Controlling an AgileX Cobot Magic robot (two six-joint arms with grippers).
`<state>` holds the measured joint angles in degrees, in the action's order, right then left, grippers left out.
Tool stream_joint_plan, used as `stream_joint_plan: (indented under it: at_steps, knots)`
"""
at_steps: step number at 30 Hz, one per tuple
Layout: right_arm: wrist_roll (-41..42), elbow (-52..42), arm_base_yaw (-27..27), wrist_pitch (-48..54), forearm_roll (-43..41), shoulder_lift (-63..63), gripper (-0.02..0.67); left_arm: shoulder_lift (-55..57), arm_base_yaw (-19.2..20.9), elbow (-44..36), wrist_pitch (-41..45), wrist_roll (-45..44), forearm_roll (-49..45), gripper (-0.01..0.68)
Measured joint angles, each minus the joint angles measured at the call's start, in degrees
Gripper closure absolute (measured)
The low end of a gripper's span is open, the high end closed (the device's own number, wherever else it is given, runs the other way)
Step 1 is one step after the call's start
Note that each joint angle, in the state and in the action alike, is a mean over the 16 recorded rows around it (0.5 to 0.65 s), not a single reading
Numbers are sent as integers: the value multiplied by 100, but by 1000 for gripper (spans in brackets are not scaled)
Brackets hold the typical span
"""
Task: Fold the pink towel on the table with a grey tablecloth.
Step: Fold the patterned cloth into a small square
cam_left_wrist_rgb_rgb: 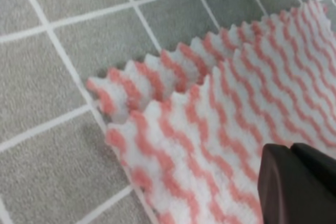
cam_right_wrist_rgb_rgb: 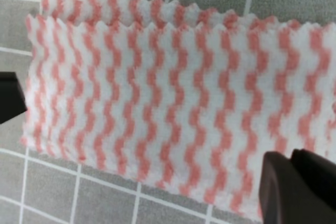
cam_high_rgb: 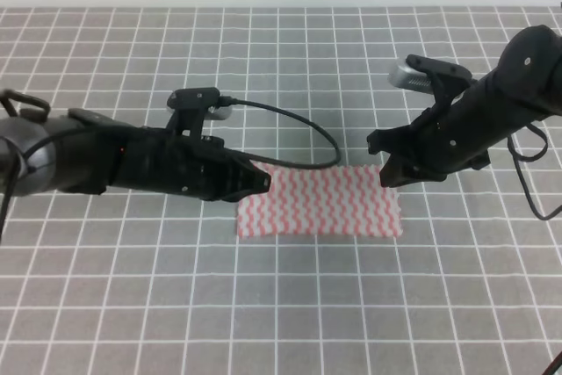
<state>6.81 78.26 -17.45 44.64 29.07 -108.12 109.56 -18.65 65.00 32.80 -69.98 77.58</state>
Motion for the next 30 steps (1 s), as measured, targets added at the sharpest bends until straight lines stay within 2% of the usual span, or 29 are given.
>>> stream_joint_plan:
  at_steps: [14, 30]
  knots:
    - [-47, 1, -2, -101, -1, -173, 605, 454, 17, 258, 0, -2, -66, 673]
    - [-64, 1, 80, -124, -4, -438, 416, 549, 23, 264, -45, -3, -257, 673]
